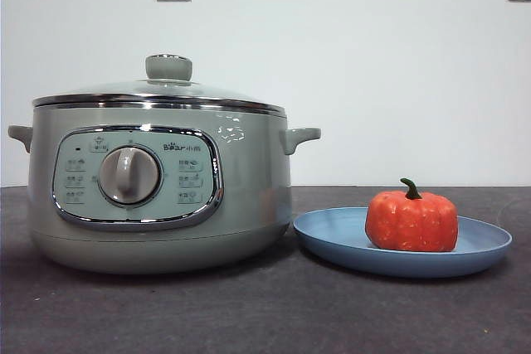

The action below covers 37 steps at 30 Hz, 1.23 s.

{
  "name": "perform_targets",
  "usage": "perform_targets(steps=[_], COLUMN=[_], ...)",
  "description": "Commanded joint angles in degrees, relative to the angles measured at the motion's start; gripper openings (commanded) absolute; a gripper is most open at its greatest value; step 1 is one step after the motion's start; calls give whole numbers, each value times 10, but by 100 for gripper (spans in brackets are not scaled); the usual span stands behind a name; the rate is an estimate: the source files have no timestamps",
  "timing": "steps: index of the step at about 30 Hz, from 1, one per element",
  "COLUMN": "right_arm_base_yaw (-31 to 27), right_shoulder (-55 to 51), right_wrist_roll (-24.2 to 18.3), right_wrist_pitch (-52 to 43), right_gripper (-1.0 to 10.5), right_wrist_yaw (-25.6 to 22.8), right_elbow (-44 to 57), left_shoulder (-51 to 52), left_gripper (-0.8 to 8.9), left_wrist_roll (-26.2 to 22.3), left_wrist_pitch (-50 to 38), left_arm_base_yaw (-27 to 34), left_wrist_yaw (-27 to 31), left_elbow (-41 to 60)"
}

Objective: Take the pumpkin out from the steamer,put the pumpkin in the blue plate,close the lid

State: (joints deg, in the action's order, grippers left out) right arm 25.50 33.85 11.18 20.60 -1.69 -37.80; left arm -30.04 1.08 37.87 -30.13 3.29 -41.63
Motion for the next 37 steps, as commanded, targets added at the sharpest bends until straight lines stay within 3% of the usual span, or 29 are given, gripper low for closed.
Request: perform_targets(steps=[1, 8, 15, 24, 37], right_arm_base_yaw=[1, 1, 1, 1, 1], right_shoulder=[-2, -2, -2, -2, -2], right_wrist_roll=[5, 5, 5, 5, 5], right_wrist_pitch=[-4, 12, 38, 57, 56], right_gripper=[-17, -17, -17, -17, -17], right_wrist_yaw=[-2, -2, -2, -2, -2], right_elbow=[3, 3, 3, 3, 3], left_shoulder=[50, 181, 274, 291, 291], left_gripper=[-3, -3, -3, -3, -3], left_wrist_roll=[-23, -23, -26, -26, -15], left_wrist_pitch=[12, -40, -125, -248, -254], left_arm_base_yaw=[29, 190, 302, 337, 337], left_wrist_yaw=[-4, -37, -37, -37, -51], left_elbow=[3, 46, 182, 352, 407])
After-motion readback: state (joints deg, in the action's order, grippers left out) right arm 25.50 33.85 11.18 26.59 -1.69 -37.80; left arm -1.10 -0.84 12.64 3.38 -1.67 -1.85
